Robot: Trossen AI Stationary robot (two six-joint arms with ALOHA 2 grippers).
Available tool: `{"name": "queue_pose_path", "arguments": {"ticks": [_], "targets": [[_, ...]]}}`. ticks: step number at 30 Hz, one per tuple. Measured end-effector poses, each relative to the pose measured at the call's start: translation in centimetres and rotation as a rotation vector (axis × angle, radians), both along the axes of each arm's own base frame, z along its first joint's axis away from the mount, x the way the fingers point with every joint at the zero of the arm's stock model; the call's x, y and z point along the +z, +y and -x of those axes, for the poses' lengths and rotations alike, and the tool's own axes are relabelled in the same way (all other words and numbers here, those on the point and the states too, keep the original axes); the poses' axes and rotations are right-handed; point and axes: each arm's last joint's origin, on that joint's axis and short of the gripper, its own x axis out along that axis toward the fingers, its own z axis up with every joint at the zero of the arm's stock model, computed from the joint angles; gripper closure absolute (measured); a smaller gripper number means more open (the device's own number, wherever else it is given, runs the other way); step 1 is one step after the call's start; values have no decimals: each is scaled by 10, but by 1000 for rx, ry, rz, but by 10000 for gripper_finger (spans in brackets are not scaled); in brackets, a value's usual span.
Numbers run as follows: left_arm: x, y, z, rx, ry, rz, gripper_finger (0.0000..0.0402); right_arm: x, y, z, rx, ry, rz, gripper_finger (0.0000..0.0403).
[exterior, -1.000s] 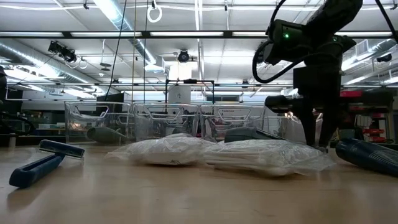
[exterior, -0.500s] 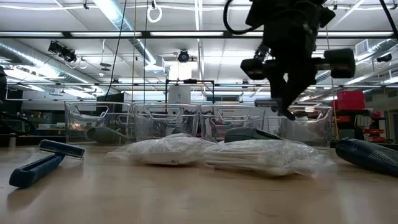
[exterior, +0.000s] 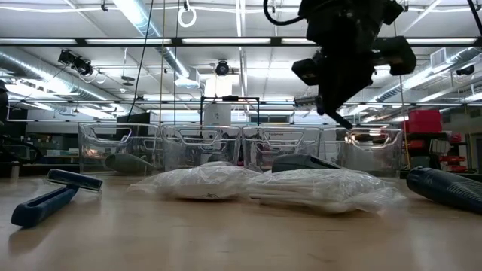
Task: Pick & Place Travel size toiletries
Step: Put the top blue razor into the right transparent bin
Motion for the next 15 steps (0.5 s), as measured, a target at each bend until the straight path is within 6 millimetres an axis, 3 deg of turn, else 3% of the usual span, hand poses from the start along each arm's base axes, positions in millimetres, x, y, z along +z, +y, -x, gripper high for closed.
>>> {"name": "queue_pose_path", "arguments": {"ticks": [7,15], "targets": [[-21,2,-1,73,79,63,398,28,-15,18,-117,-85,-28,354],[-29,1,-3,32,98,72,398,57,-33,43,-255,-196,-57,354]]}}
